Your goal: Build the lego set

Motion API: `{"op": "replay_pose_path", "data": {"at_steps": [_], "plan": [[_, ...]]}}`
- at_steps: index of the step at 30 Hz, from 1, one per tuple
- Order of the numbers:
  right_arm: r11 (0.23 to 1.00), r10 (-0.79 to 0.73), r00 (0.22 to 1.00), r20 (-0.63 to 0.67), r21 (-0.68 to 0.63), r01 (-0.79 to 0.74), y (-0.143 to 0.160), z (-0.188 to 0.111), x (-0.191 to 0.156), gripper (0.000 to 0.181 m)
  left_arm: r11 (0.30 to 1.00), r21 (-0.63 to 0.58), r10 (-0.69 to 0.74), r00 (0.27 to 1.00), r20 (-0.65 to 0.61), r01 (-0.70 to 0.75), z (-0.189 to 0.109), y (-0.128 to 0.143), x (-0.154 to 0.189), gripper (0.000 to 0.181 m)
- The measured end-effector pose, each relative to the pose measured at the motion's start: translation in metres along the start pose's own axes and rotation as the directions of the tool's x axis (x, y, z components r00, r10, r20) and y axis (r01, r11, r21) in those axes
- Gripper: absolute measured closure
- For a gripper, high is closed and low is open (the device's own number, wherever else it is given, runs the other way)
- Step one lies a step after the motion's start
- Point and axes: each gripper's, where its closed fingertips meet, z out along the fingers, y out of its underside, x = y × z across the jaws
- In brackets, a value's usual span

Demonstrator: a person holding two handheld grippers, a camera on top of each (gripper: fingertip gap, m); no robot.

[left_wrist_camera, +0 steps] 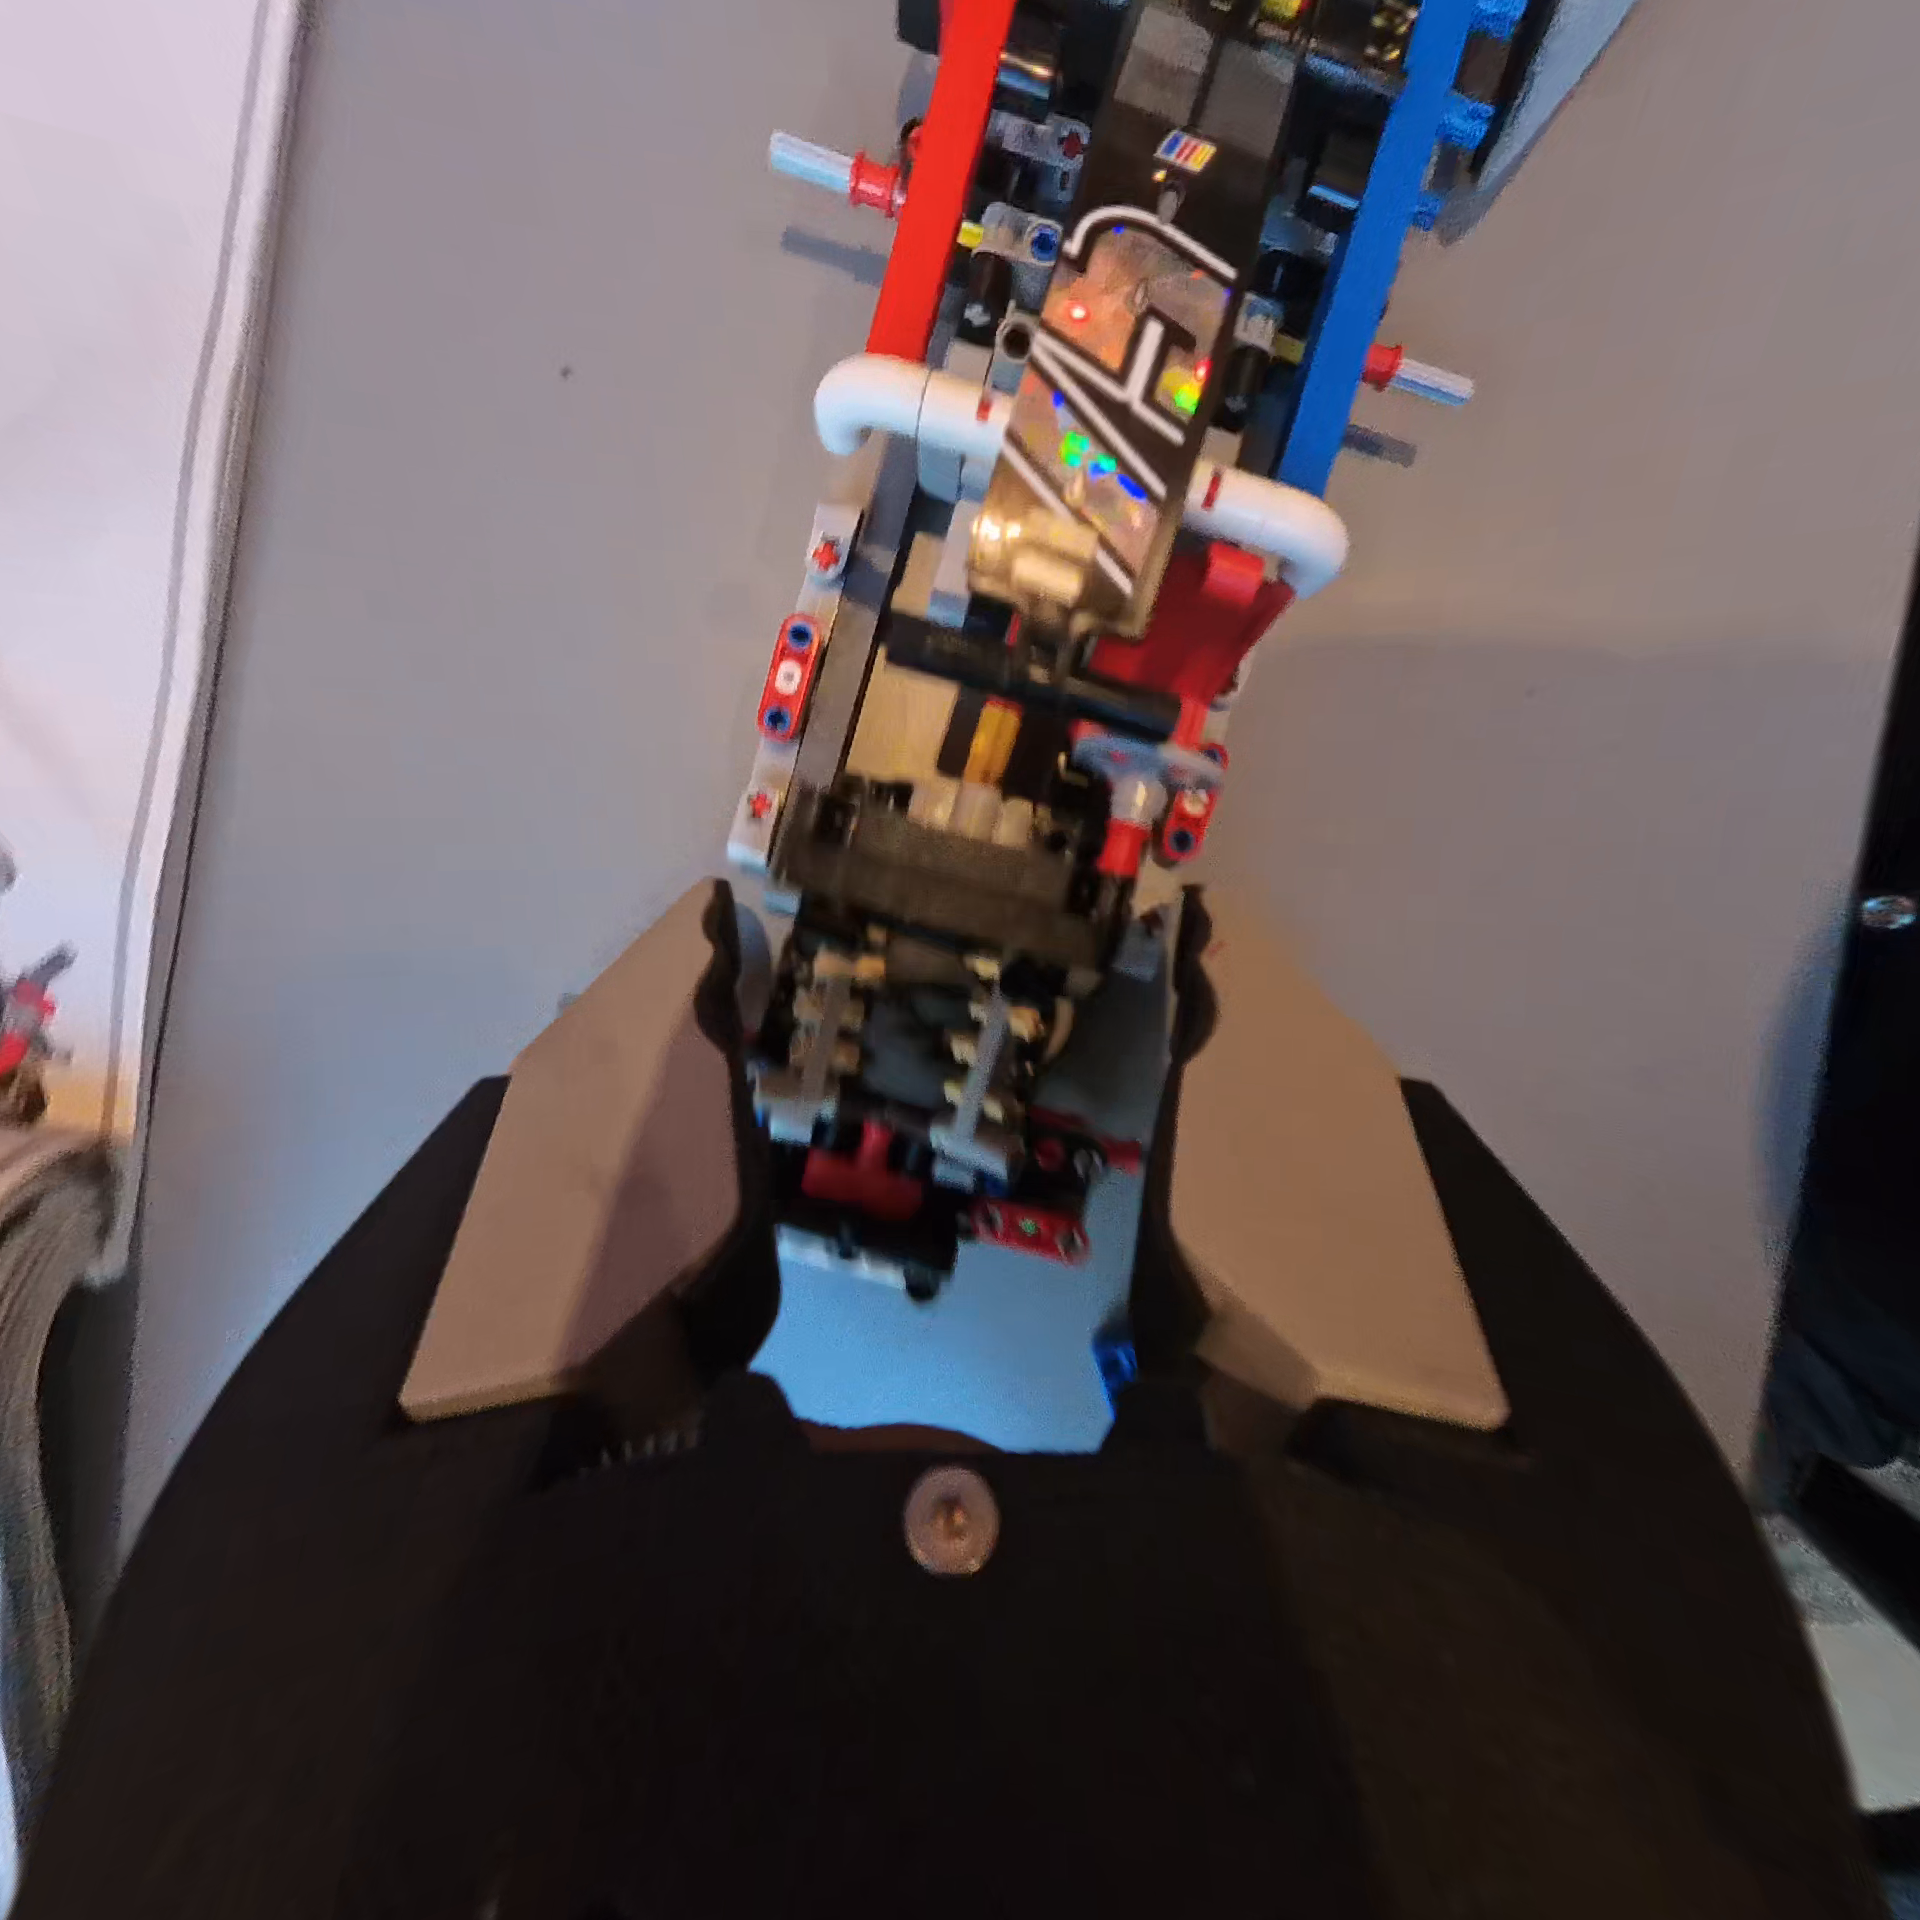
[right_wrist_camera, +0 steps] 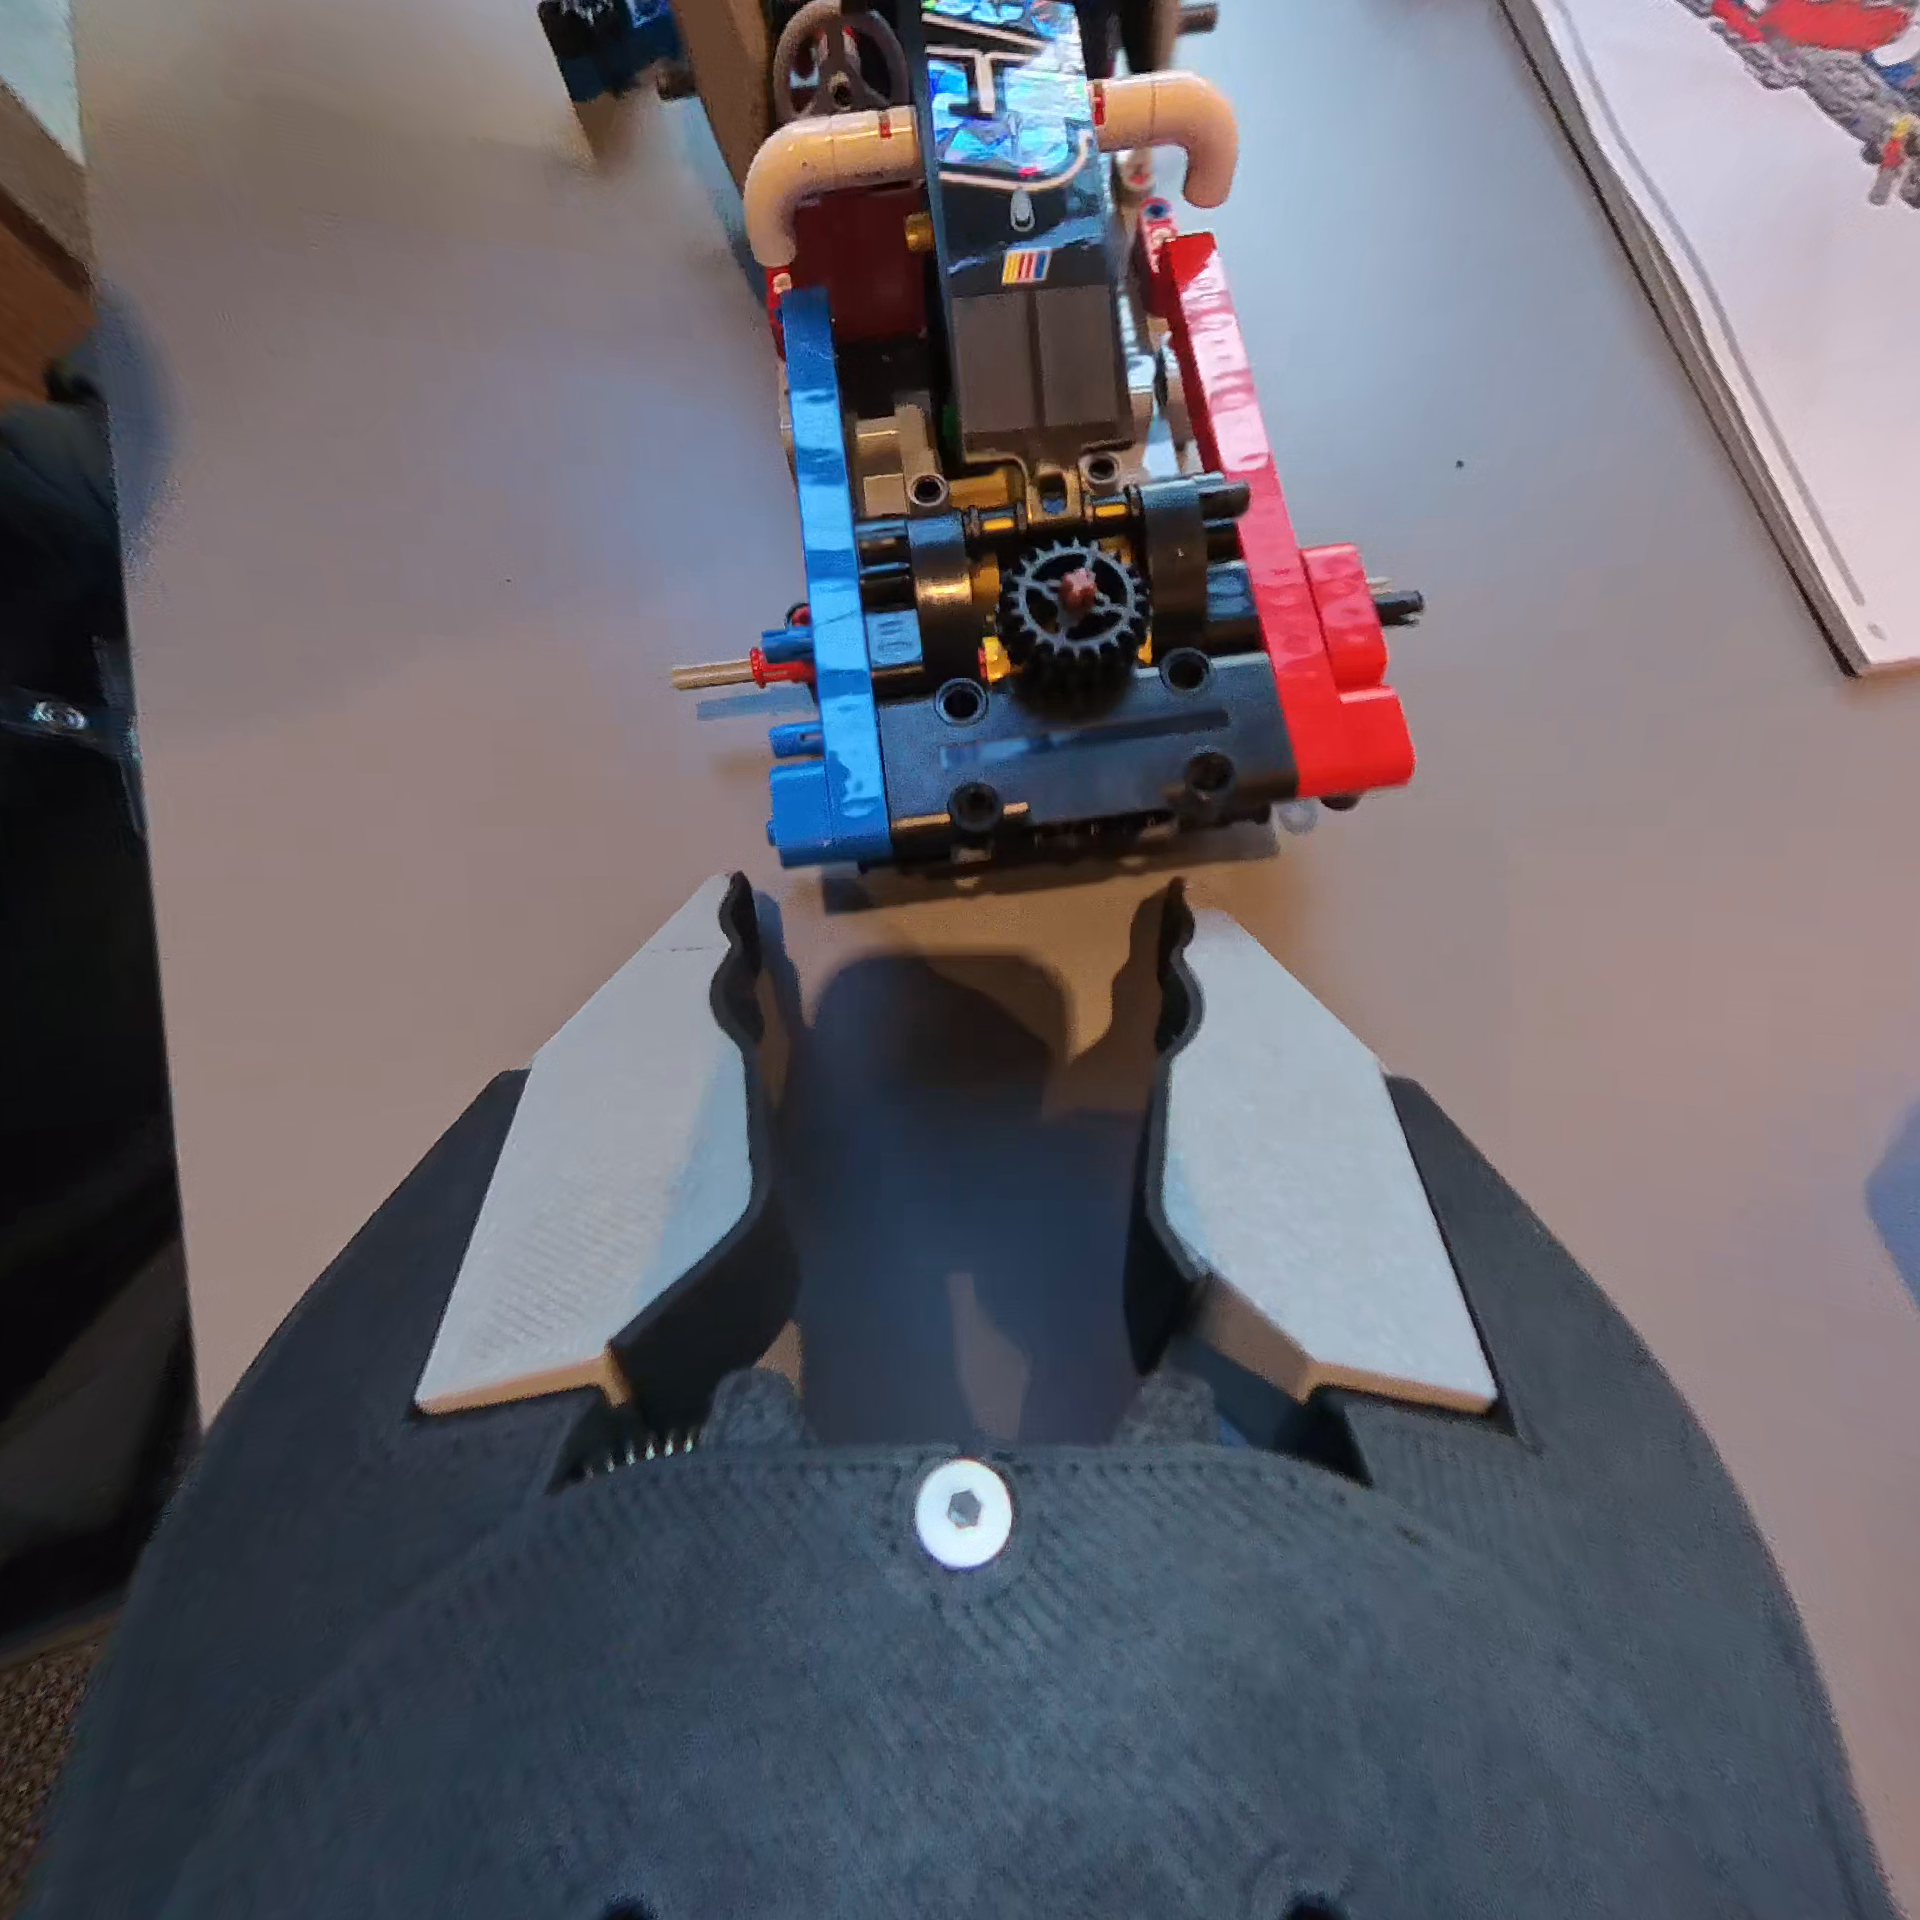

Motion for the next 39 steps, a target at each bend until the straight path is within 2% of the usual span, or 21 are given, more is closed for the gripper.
{"op": "replay_pose_path", "data": {"at_steps": [3,6,8,11,17,19,20,24,28,31,34,36,39], "plan": [[0.999,0.018,0.998,-0.063,0.028,-0.016,0.007,-0.014,0.003,0.109,0.986,0.153,-0.078,0.995,0.058,0.068,-0.046,0.007,0.010,0.108],[0.997,0.046,0.991,-0.128,0.063,-0.039,0.015,-0.031,0.006,0.110,0.973,0.194,-0.154,0.975,0.163,0.121,-0.079,0.044,0.028,0.121],[0.993,0.068,0.987,-0.148,0.108,-0.052,0.015,-0.041,0.004,0.112,0.979,0.154,-0.162,0.966,0.203,0.132,-0.077,0.072,0.040,0.132],[0.982,0.105,0.980,-0.169,0.174,-0.075,0.013,-0.054,0.002,0.113,0.979,0.100,-0.197,0.953,0.231,0.178,-0.064,0.102,0.044,0.136],[0.966,0.142,0.974,-0.179,0.241,-0.096,0.004,-0.072,-0.018,0.115,0.986,0.046,-0.165,0.954,0.252,0.158,-0.040,0.118,0.033,0.154],[0.965,0.136,0.974,-0.183,0.249,-0.088,-0.002,-0.073,-0.030,0.115,0.985,0.087,-0.162,0.964,0.209,0.146,-0.034,0.109,0.038,0.163],[0.963,0.134,0.974,-0.182,0.257,-0.084,-0.006,-0.073,-0.037,0.116,0.986,0.102,-0.151,0.970,0.191,0.133,-0.031,0.105,0.041,0.176],[0.955,0.158,0.963,-0.217,0.283,-0.093,-0.023,-0.066,-0.062,0.119,0.991,0.120,-0.083,0.965,0.248,0.055,-0.024,0.085,0.052,0.177],[0.936,0.146,0.977,-0.157,0.342,-0.085,-0.060,-0.040,-0.110,0.120,0.979,0.145,0.090,0.939,0.333,-0.145,-0.015,0.021,0.084,0.177],[0.973,0.005,0.981,-0.193,0.228,0.040,-0.066,-0.010,-0.132,0.118,0.906,0.155,0.306,0.863,0.402,-0.394,-0.008,-0.032,0.114,0.176],[0.980,-0.088,0.966,-0.245,0.152,0.128,-0.061,0.004,-0.130,0.125,0.812,0.152,0.453,0.772,0.445,-0.564,0.001,-0.059,0.139,0.176],[0.977,-0.129,0.962,-0.242,0.134,0.165,-0.056,0.005,-0.131,0.128,0.798,0.141,0.477,0.758,0.445,-0.586,0.009,-0.063,0.146,0.176],[0.965,-0.219,0.934,-0.282,0.076,0.249,-0.047,0.007,-0.130,0.135,0.820,0.168,0.450,0.797,0.403,-0.547,0.019,-0.066,0.154,0.176]]}}
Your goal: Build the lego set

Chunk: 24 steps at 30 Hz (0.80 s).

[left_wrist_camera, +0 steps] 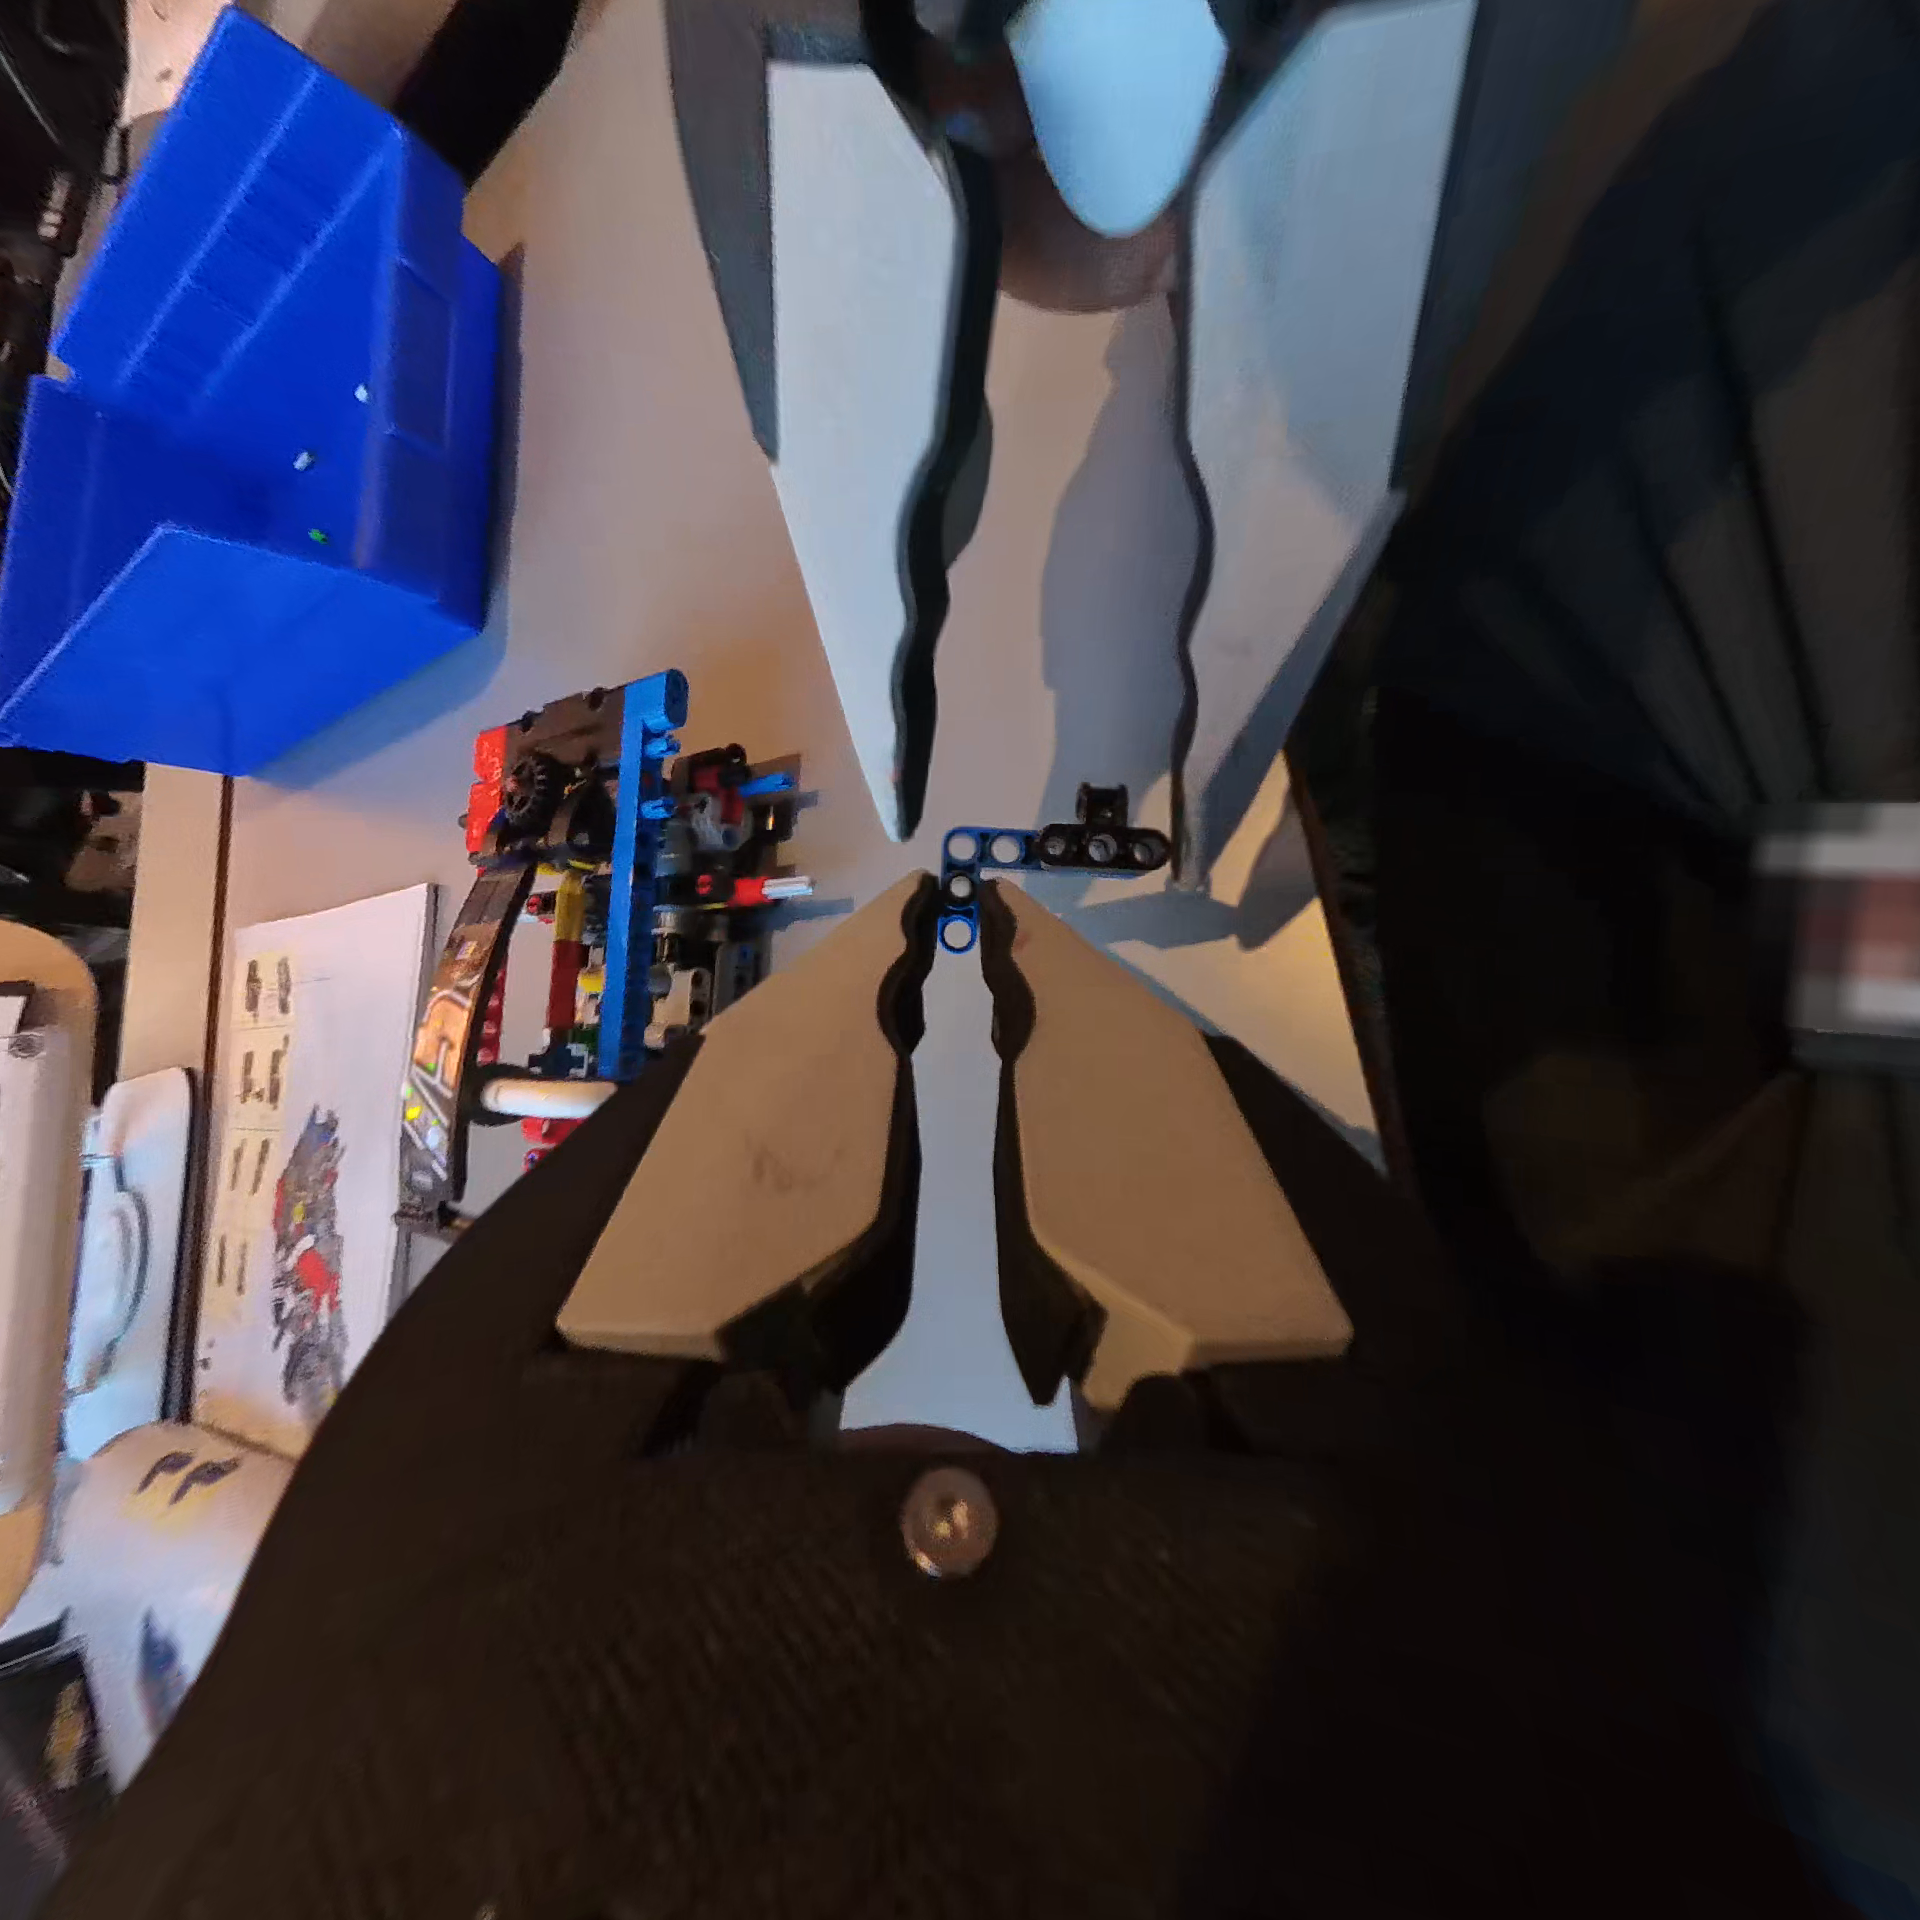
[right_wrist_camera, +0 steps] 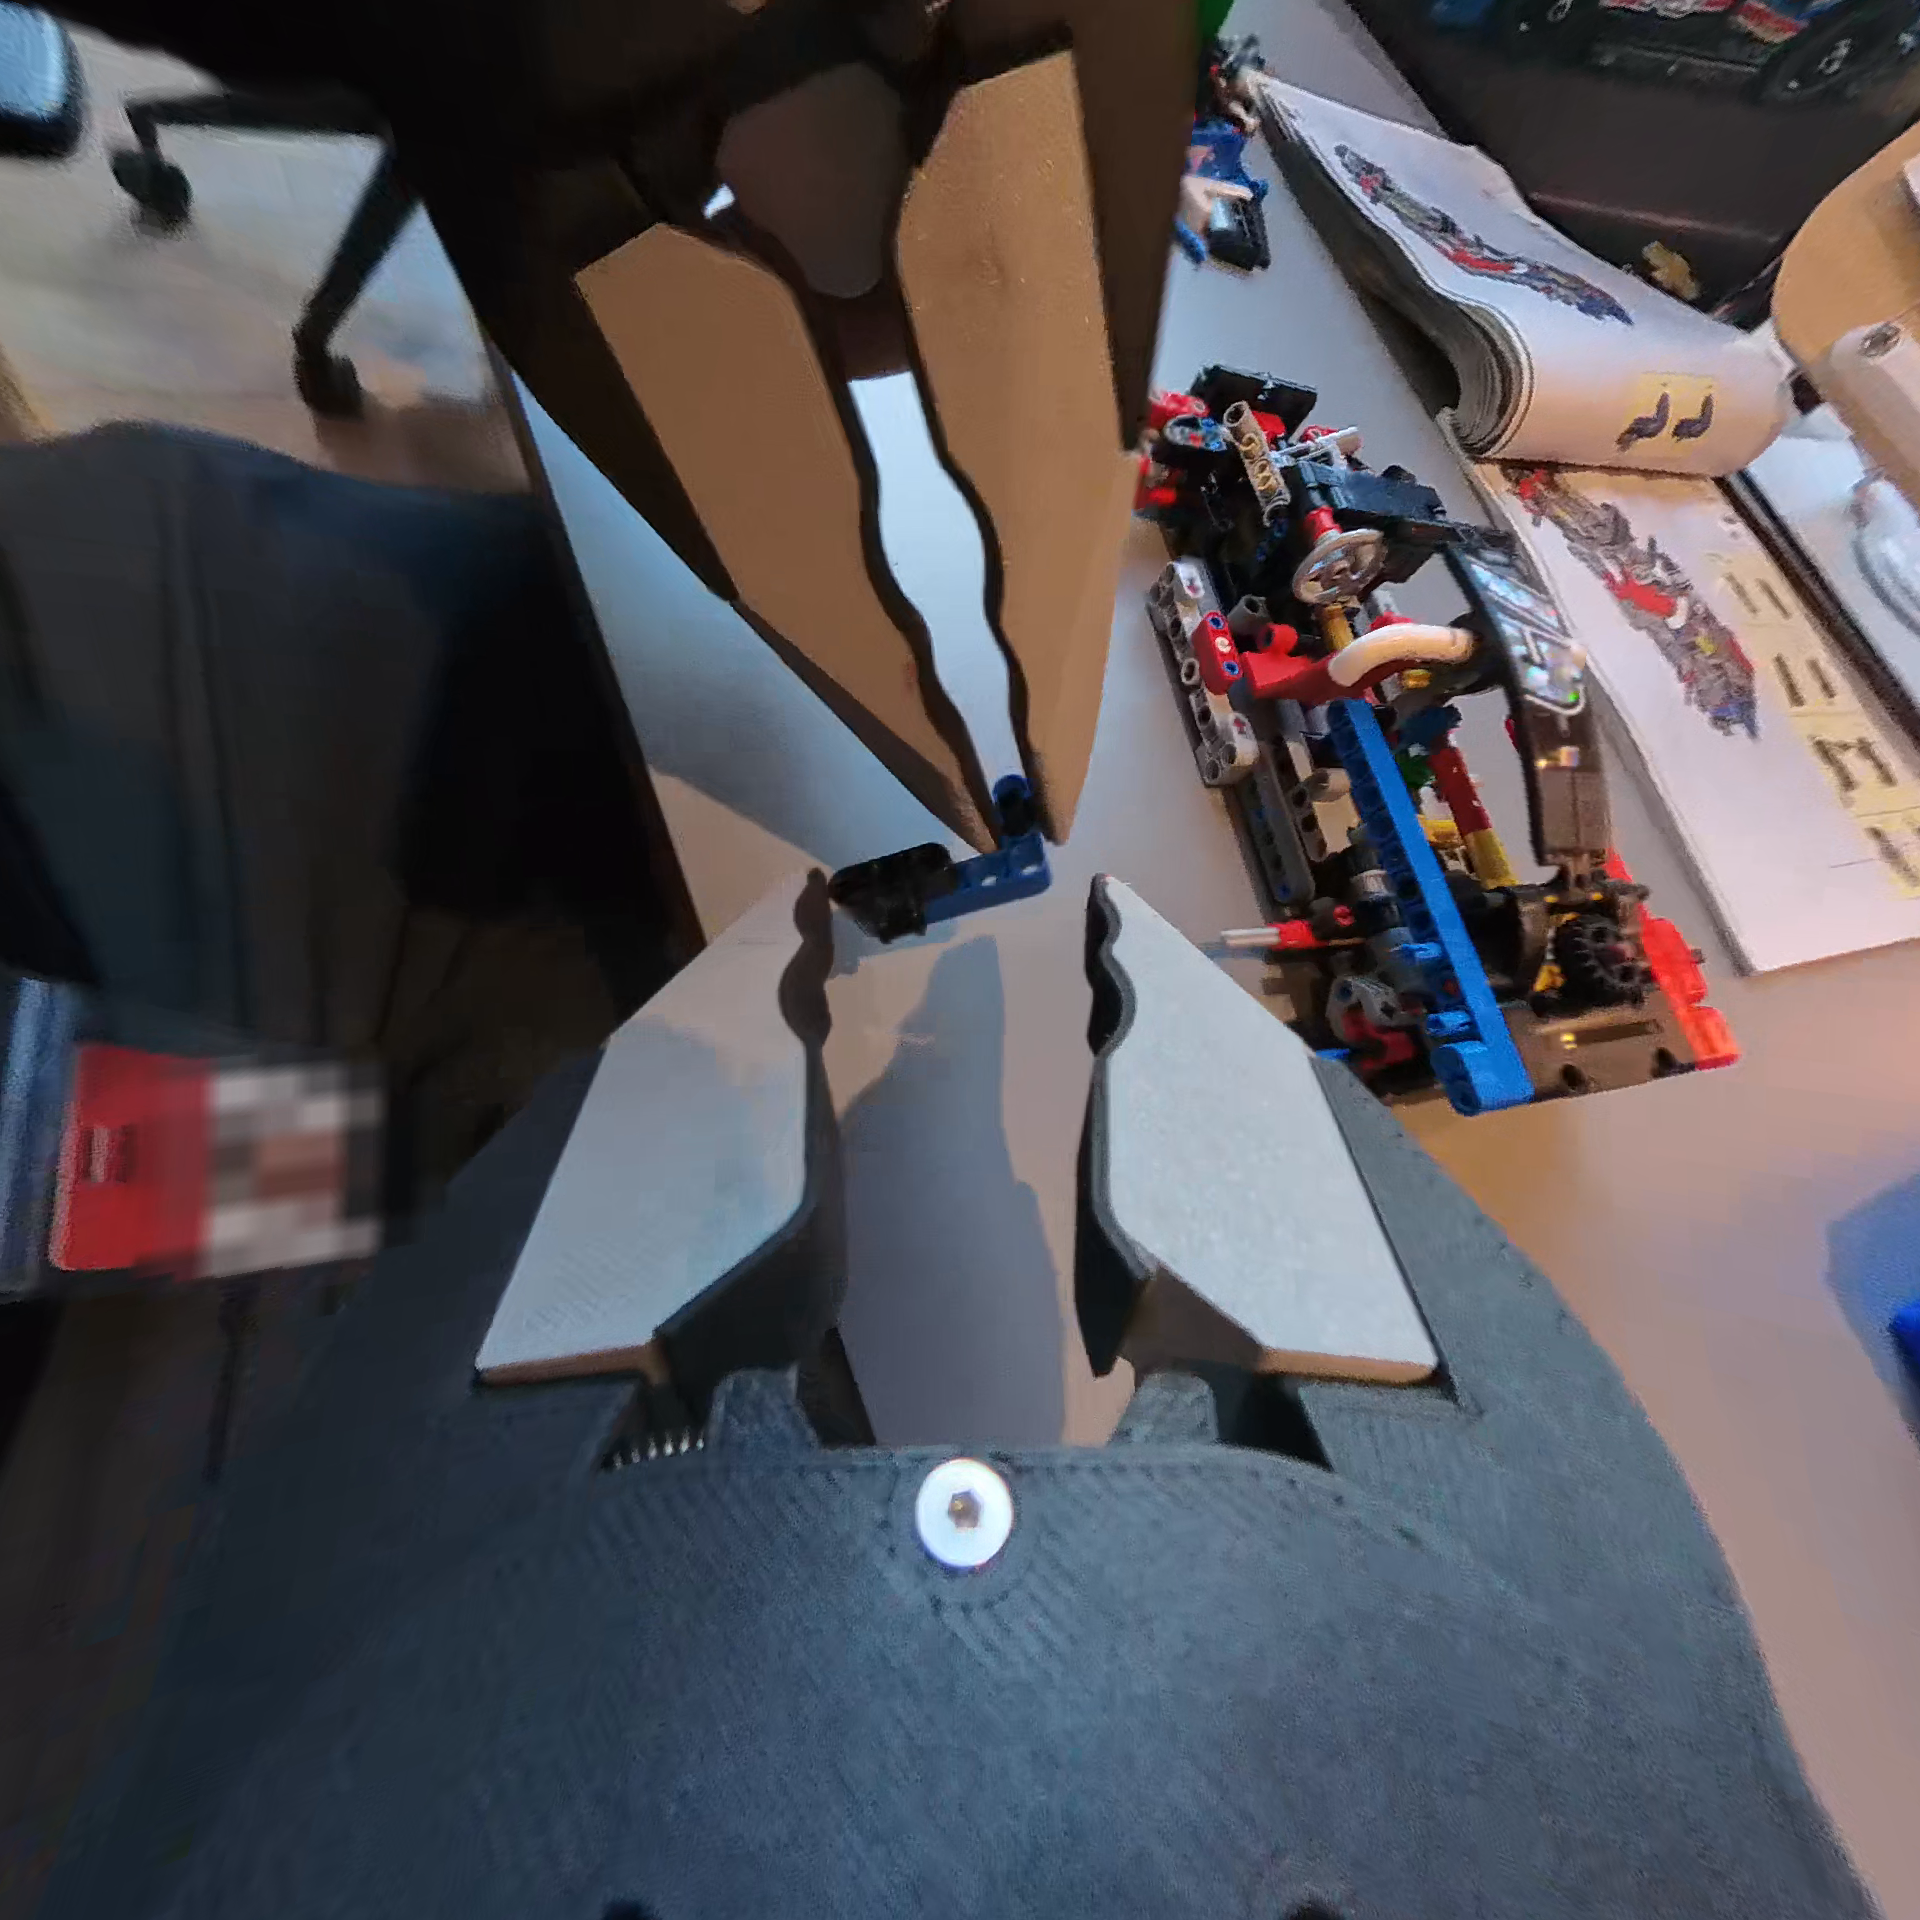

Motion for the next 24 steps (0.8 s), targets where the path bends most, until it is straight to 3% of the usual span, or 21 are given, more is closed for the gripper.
{"op": "replay_pose_path", "data": {"at_steps": [5,9,12,15,17,19,21,24], "plan": [[0.991,-0.126,0.989,-0.080,-0.061,0.121,0.013,0.000,0.003,0.138,0.982,0.053,-0.172,0.978,-0.115,0.179,0.010,-0.016,0.003,0.176],[0.995,-0.074,0.992,-0.100,-0.072,0.067,0.026,-0.003,0.011,0.142,0.959,0.042,-0.267,0.948,-0.175,0.279,0.019,-0.016,-0.001,0.175],[0.995,-0.037,0.987,-0.158,-0.102,0.021,0.040,-0.011,0.031,0.142,0.957,0.005,-0.287,0.952,-0.110,0.289,0.017,-0.009,-0.020,0.147],[0.988,0.081,0.979,-0.189,-0.113,-0.103,0.058,-0.025,0.054,0.143,0.958,-0.107,-0.264,0.964,0.025,0.266,0.003,0.012,-0.066,0.103],[0.974,0.157,0.966,-0.206,-0.132,-0.186,0.074,-0.032,0.067,0.142,0.951,-0.205,-0.224,0.973,0.056,0.231,-0.003,0.029,-0.096,0.099],[0.963,0.199,0.951,-0.239,-0.133,-0.235,0.086,-0.038,0.080,0.142,0.937,-0.280,-0.222,0.975,-0.009,0.210,0.003,0.044,-0.109,0.098],[0.954,0.240,0.942,-0.234,-0.122,-0.273,0.092,-0.040,0.085,0.143,0.930,-0.312,-0.257,0.950,-0.179,0.193,0.013,0.051,-0.098,0.092],[0.943,0.287,0.933,-0.218,-0.110,-0.316,0.098,-0.042,0.090,0.143,0.914,-0.384,-0.252,0.928,-0.275,0.134,0.024,0.066,-0.101,0.087]]}}
